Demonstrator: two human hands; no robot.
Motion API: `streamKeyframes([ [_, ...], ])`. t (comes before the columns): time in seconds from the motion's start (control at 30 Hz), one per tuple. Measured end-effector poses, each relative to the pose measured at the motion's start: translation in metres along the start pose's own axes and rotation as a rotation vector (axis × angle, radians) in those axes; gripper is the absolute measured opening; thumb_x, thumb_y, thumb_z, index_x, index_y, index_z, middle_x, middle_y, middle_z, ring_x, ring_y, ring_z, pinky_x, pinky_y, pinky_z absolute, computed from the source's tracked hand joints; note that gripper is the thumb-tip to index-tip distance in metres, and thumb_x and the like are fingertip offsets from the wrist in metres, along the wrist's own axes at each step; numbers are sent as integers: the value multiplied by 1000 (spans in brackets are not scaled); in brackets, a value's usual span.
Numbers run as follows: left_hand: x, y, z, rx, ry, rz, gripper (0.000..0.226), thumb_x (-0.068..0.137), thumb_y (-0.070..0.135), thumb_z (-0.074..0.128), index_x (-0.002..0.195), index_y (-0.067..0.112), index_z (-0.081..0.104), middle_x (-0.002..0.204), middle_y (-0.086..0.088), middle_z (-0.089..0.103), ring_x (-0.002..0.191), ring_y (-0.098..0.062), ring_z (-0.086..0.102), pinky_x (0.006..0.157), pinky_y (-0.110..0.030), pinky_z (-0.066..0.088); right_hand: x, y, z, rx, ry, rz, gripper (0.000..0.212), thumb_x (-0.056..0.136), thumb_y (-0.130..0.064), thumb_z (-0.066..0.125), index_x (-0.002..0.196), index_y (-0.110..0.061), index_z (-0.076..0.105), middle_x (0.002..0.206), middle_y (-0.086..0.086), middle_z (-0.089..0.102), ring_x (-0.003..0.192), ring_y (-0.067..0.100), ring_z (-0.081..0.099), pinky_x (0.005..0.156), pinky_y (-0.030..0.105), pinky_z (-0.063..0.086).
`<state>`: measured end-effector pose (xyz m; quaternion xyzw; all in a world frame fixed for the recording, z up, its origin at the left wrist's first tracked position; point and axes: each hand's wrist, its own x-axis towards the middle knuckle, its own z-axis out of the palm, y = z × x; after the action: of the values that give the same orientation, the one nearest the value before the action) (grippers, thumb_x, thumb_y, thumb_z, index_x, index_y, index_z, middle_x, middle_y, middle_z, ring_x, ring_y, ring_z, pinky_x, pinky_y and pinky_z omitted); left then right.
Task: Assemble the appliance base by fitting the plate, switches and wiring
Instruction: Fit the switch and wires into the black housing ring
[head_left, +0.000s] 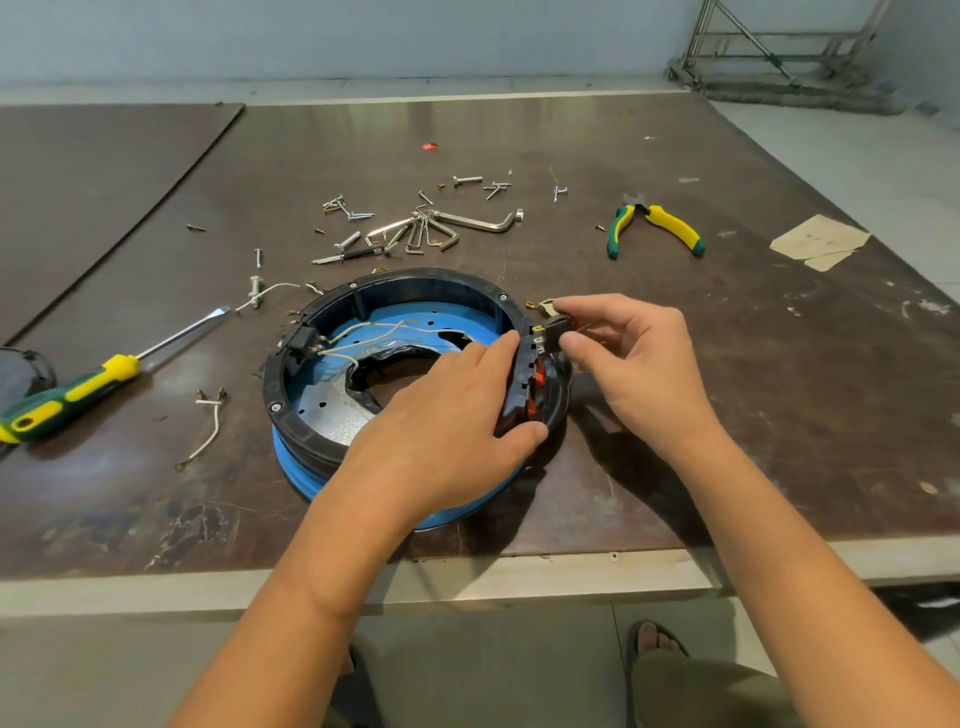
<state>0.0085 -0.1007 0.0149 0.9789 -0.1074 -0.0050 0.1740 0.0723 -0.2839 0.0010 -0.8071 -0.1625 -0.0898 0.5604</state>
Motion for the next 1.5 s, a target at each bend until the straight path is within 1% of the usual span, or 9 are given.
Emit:
streamKeyframes([
  [0.2,-1,1,-1,-5,11,4,85,91,61,51,157,28,9,153,7,35,139,-15,34,103,-42,41,-1,2,6,-46,25,12,28,88,-5,71,114,-13,73,100,-3,74,90,10,70,82,33,60],
  [0.33,-1,1,-1,-6,3,6,84,91,61,51,157,29,8,152,7,35,137,-15,34,103,-41,41,-2,2,9,-90,8,9,28,88,-9,73,115,-15,73,102,-4,73,92,11,69,81,36,60],
  [0.63,-1,0,-1,-8,10,6,85,91,61,51,157,28,8,152,6,36,137,-15,35,102,-41,41,0,1,10,-111,41,-3,24,84,-7,75,107,-14,76,92,-3,74,84,10,71,77,34,61],
  [0.87,-1,-1,1,-8,16,10,86,90,62,51,156,28,9,152,7,37,136,-15,35,102,-41,41,1,-1,8,-189,46,-36,21,82,-10,76,101,-19,76,85,-10,72,77,4,68,70,21,58],
  [1.0,-1,-1,2,-17,12,-7,87,89,63,52,156,29,7,154,5,36,138,-16,34,102,-42,41,1,2,9,-195,54,-3,19,81,-11,76,97,-20,76,81,-10,71,74,6,69,68,27,60],
  [1.13,0,-2,4,-44,1,-53,92,87,64,55,155,32,2,149,-3,43,134,-22,43,97,-43,44,1,5,5,-181,29,3,20,83,-11,75,101,-20,75,85,-8,73,78,8,71,70,33,62],
  [1.23,-1,-1,3,-12,13,-12,89,88,64,54,156,29,8,155,4,35,140,-17,34,102,-43,41,1,5,6,-190,16,-23,21,83,-12,76,103,-19,76,88,-9,73,81,8,70,73,34,61],
  [1.33,-1,-1,2,13,16,18,88,89,62,54,156,28,9,155,7,34,140,-15,32,104,-42,40,0,4,9,-204,27,-45,21,84,-12,75,104,-19,76,89,-10,72,83,6,68,76,27,58],
  [1.5,-1,1,1,40,-10,40,93,91,62,52,157,28,-3,155,5,32,139,-17,30,103,-41,39,1,2,5,-241,-6,-70,22,83,-13,78,104,-18,77,88,-10,72,82,3,66,76,16,54],
])
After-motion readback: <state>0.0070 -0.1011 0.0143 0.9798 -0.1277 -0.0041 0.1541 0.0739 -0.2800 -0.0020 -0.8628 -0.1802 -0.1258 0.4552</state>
